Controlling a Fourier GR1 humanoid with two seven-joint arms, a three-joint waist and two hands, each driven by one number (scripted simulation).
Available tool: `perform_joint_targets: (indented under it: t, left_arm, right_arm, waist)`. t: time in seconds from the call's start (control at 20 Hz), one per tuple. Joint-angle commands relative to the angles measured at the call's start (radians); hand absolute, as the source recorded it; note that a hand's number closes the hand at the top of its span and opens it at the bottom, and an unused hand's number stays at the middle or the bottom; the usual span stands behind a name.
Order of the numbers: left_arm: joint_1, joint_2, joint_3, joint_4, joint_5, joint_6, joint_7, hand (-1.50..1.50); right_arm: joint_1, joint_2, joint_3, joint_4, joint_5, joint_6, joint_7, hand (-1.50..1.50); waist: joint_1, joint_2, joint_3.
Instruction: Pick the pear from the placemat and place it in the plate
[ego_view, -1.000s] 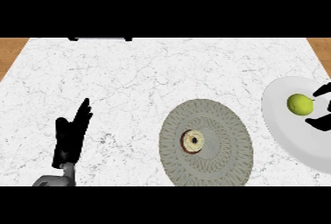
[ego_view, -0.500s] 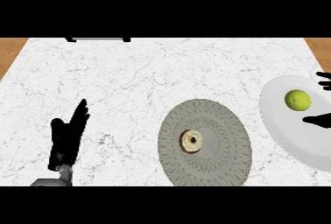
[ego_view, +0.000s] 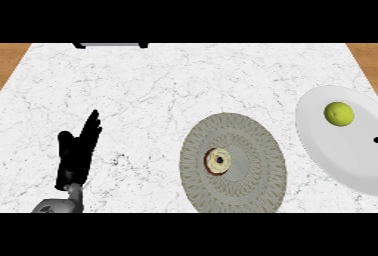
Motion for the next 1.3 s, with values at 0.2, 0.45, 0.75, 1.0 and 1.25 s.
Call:
perform_joint_targets:
  t: [0.2,0.45,0.75,1.0,1.25]
  left_arm:
    - [-0.028,-0.003,0.023,-0.002,-0.023,-0.014,0.035,0.00]
    - [-0.010,-0.021,0.024,-0.008,-0.032,-0.029,0.023,0.00]
    - [0.003,-0.054,0.001,-0.046,-0.061,-0.013,0.047,0.00]
    - [0.015,-0.053,0.020,-0.006,-0.060,-0.032,-0.021,0.00]
    - [-0.041,-0.012,0.103,0.067,0.001,-0.094,-0.031,0.00]
  right_arm:
    - [0.035,-0.037,-0.007,0.038,-0.118,0.091,-0.066,-1.50]
    - [0.047,-0.027,0.045,0.081,-0.112,0.059,-0.170,-1.50]
    - [0.013,-0.015,0.090,0.100,-0.090,-0.038,-0.129,-1.50]
    - [0.009,-0.073,0.097,0.210,-0.057,-0.076,-0.179,-1.50]
    - [0.036,-0.055,0.113,0.301,-0.038,-0.140,-0.304,-1.50]
  waist:
    - [0.006,0.000,0.000]
    - [0.008,0.001,0.000]
    - [0.010,0.001,0.000]
    - [0.013,0.002,0.000]
    - [0.011,0.003,0.000]
